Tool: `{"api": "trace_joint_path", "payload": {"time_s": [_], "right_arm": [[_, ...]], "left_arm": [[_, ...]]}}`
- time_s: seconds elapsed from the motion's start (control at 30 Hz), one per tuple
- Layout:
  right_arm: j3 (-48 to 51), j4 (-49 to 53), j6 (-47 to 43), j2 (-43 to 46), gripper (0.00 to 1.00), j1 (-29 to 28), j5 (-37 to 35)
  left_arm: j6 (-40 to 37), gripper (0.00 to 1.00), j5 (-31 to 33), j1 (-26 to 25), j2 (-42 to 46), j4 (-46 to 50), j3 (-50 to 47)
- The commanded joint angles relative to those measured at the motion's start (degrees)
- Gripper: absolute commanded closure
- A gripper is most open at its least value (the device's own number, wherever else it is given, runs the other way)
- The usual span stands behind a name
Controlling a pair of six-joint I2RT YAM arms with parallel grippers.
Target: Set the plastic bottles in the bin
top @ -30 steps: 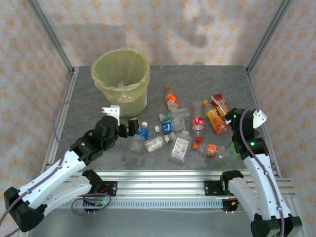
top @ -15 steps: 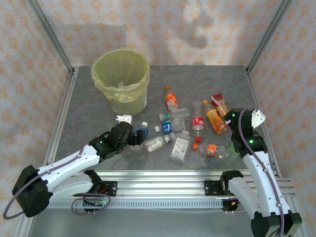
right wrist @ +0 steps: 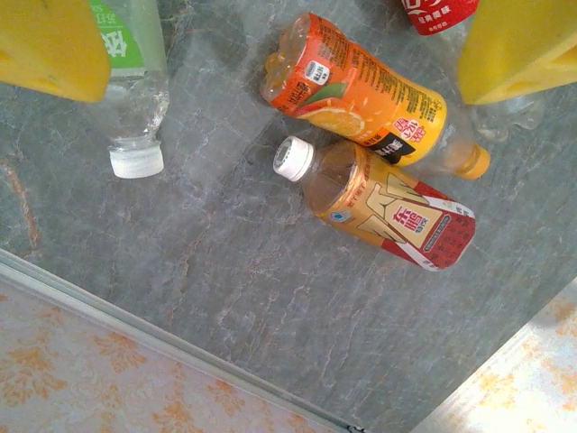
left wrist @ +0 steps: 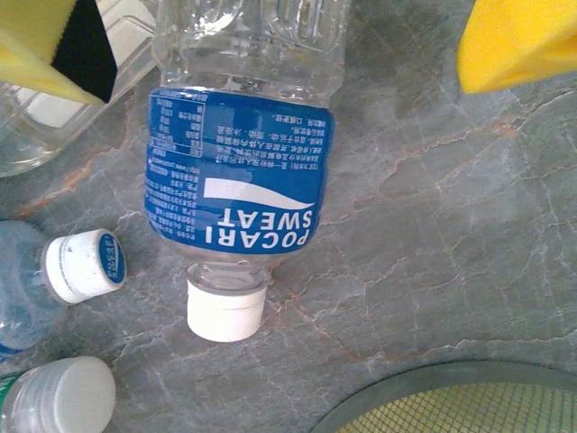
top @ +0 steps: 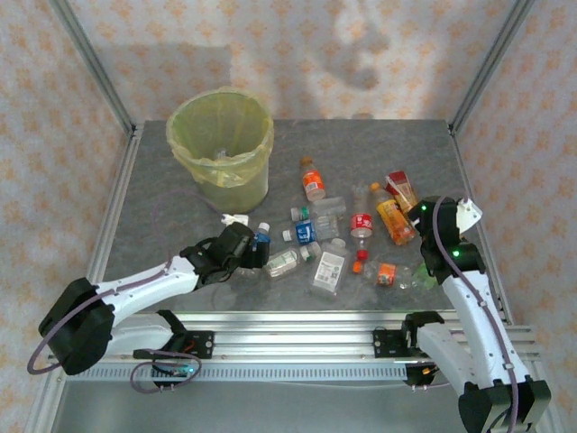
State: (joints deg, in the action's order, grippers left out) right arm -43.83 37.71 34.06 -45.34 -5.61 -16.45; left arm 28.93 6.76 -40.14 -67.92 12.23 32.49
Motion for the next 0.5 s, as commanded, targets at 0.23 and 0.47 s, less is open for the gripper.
{"api": "trace_joint_path", "payload": {"time_s": [0.23, 0.47], "right_arm": [[-0.78, -0.34, 0.69, -0.27, 0.01, -0.37, -0.25], [-0.84, -0.27, 0.56, -0.27, 0.01, -0.33, -0.26]], "left_arm": [[5.78, 0.1, 5.58, -0.29, -3.26, 1.32, -0.41], [7.43, 0.11, 7.0, -0.29, -6.5, 2.24, 1.13]]}}
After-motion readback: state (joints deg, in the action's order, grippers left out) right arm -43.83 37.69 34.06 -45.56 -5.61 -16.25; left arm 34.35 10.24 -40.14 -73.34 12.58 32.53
